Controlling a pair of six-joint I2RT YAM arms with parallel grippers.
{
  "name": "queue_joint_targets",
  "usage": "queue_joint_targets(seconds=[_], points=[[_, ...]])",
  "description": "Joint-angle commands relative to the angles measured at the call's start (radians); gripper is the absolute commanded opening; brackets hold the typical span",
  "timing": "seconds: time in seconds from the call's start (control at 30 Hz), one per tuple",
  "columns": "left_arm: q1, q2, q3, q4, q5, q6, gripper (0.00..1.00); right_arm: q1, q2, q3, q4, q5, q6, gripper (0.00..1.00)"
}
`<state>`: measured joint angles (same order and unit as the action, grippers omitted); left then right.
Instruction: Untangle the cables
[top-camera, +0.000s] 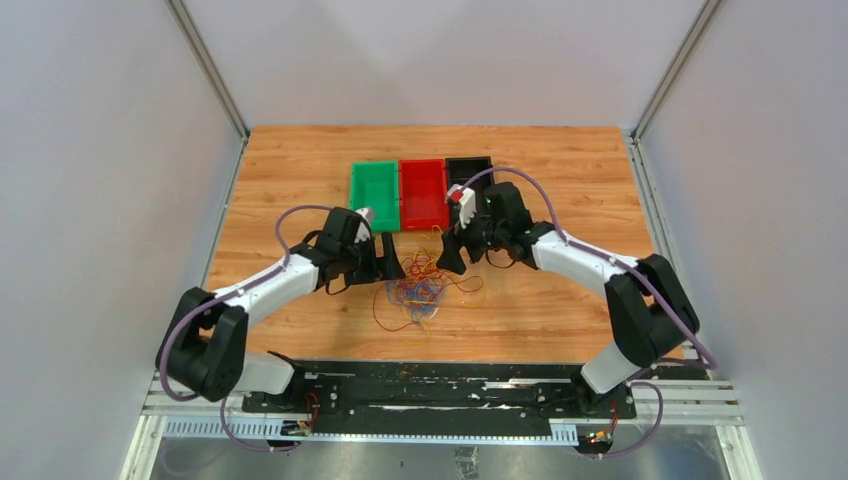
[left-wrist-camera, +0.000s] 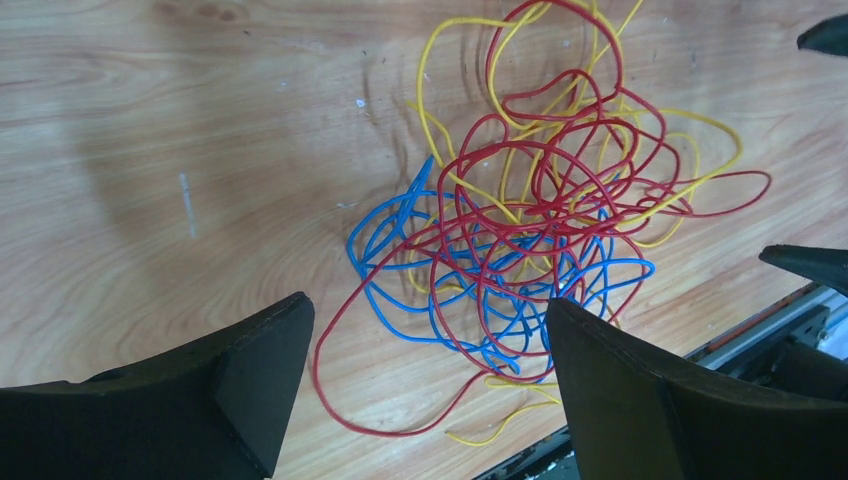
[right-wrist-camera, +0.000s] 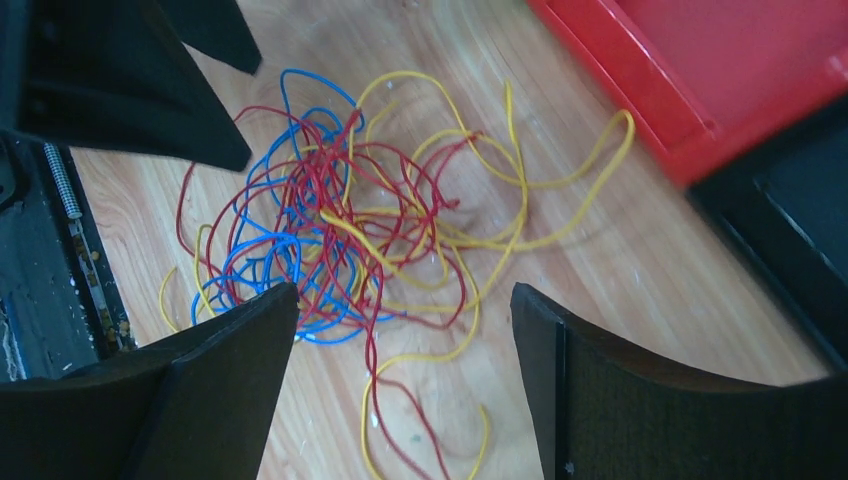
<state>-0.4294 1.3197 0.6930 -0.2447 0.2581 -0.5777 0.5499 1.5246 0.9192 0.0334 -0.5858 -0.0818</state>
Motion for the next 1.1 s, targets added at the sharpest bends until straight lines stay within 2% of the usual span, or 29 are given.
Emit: queue_joint_targets(seconds=[0.0,0.13,0.2,0.23,0.4,0.5,0.63,0.73,0.9,0.93,1.07], points=[[-0.028,0.092,0.053,0.042,0.050,0.017,0.88,0.017,0.099,0.077,0.030,-0.166,-0.164,0.82],[-0.047,0.148,0.063,0.038,0.050,0.040,0.84,0.018,0.199,0.152,-0.023,-0.206,-0.217,0.79],[-0.054,0.168,0.067,0.042,0.058,0.042,0.81,0.019,0.239,0.190,-0.073,-0.218,-0.231,0.72],[-0.056,0.176,0.068,0.044,0.061,0.042,0.80,0.020,0.256,0.207,-0.091,-0.226,-0.236,0.65],[-0.075,0.219,0.081,0.066,0.038,0.019,0.75,0.035,0.276,0.247,-0.159,-0.227,-0.252,0.16],[-0.097,0.253,0.098,0.081,0.007,-0.004,0.67,0.041,0.248,0.231,-0.150,-0.224,-0.227,0.00],[-0.136,0.302,0.134,0.084,-0.054,-0.029,0.53,0.046,0.189,0.176,-0.081,-0.213,-0.136,0.00],[-0.162,0.333,0.171,0.048,-0.145,-0.038,0.38,0.047,0.120,0.117,0.007,-0.179,-0.055,0.00],[-0.171,0.329,0.206,-0.055,-0.325,-0.038,0.03,0.047,-0.073,0.043,0.025,0.080,0.029,0.00],[-0.171,0.320,0.203,-0.069,-0.360,-0.034,0.00,0.046,-0.129,0.029,0.022,0.143,0.039,0.00],[-0.169,0.274,0.179,-0.114,-0.481,-0.032,0.00,0.041,-0.368,-0.038,0.016,0.437,0.109,0.00]])
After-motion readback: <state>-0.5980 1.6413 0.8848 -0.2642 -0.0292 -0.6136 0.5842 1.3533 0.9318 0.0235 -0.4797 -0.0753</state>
